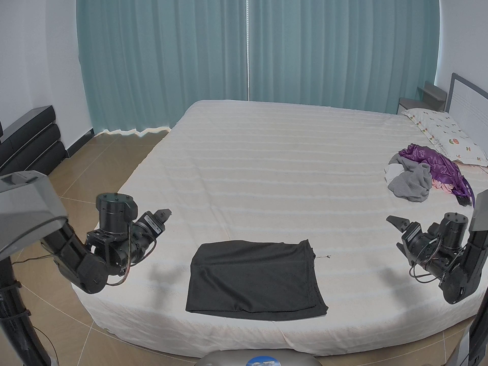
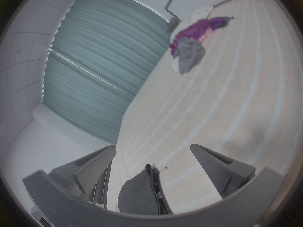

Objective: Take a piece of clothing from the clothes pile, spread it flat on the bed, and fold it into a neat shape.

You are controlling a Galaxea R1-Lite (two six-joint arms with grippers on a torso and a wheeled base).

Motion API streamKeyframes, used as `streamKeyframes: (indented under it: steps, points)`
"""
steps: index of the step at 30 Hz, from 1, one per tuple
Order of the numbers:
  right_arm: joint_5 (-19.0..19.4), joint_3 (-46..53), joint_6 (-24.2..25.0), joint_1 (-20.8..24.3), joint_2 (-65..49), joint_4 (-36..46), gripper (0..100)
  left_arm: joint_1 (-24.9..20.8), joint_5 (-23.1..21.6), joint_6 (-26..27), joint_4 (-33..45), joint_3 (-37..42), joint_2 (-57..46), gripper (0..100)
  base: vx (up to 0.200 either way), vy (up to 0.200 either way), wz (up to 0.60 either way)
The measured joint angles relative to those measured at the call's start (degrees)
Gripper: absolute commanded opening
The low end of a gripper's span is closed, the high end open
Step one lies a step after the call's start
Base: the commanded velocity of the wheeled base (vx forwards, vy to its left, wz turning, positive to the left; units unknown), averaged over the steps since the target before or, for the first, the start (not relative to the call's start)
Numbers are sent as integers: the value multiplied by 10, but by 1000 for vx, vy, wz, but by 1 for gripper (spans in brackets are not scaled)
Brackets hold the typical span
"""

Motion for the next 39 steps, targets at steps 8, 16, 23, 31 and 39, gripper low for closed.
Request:
streamKeyframes:
  steps: [8,16,23,31,39]
  points:
    - [-11,37,-91,-10,-175,0,100,20,39,102,-28,39,-148,100,0,0,0]
    - [-9,79,-282,-10,-362,0,100,23,66,257,-49,95,-326,100,0,0,0]
    - [37,106,-376,-8,-518,89,100,0,121,372,-53,149,-456,100,0,0,0]
    - [62,113,-434,-8,-713,379,100,-25,165,466,-52,205,-575,100,0,0,0]
    - [68,110,-468,-6,-931,666,100,-16,185,518,5,243,-698,100,0,0,0]
